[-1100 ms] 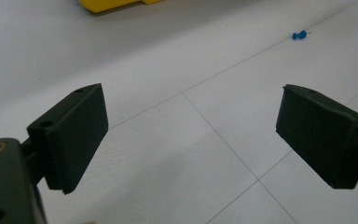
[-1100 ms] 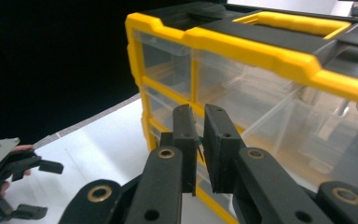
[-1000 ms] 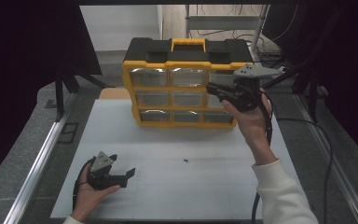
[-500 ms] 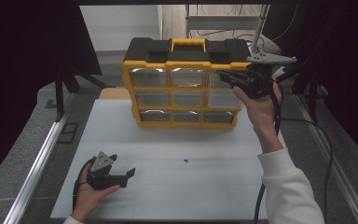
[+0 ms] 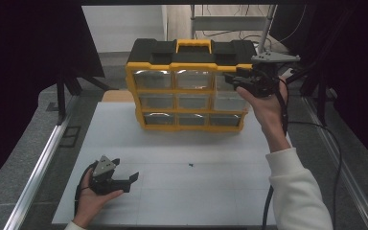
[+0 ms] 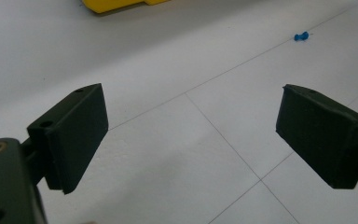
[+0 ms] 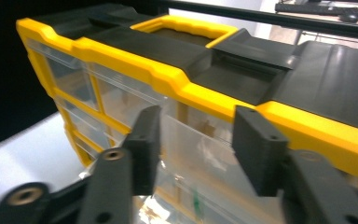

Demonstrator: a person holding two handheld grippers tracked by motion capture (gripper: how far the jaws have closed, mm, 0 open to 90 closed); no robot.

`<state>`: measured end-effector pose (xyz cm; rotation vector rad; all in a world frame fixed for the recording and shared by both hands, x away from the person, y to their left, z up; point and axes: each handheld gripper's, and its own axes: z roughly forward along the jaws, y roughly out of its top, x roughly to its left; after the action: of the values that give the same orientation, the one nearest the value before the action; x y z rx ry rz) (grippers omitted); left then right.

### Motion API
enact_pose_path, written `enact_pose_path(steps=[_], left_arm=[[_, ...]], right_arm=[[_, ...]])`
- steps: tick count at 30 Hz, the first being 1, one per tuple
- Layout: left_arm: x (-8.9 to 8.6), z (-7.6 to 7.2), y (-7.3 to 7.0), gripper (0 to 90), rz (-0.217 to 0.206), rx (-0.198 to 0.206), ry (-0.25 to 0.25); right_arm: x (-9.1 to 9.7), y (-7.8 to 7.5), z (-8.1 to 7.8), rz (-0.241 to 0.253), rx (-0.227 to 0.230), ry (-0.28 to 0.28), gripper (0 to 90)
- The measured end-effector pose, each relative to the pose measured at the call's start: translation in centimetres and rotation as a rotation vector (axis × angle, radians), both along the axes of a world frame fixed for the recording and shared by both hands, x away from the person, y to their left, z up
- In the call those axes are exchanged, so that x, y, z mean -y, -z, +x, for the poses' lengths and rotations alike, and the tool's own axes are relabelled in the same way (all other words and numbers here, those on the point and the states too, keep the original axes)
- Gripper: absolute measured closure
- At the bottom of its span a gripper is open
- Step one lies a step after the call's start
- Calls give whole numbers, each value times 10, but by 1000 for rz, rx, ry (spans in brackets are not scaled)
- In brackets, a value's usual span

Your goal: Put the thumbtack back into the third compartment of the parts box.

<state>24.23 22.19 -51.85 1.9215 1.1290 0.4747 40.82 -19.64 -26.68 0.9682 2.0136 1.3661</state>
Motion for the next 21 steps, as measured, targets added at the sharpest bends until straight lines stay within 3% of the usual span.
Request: enact_pose_path(steps=[2, 5, 12, 21], left_arm=[[0, 0, 0, 94, -1, 0, 0], [0, 0, 0, 94, -1, 1, 1], [0, 0, 0, 94, 0, 3, 2], [1, 0, -1, 94, 1, 3, 4]], right_arm=[[-1, 0, -3, 20, 2, -16, 390], [-2, 1, -8, 54, 7, -50, 353], [-6, 5, -26, 98, 49, -143, 352], [-22, 13, -56, 93, 61, -264, 348]])
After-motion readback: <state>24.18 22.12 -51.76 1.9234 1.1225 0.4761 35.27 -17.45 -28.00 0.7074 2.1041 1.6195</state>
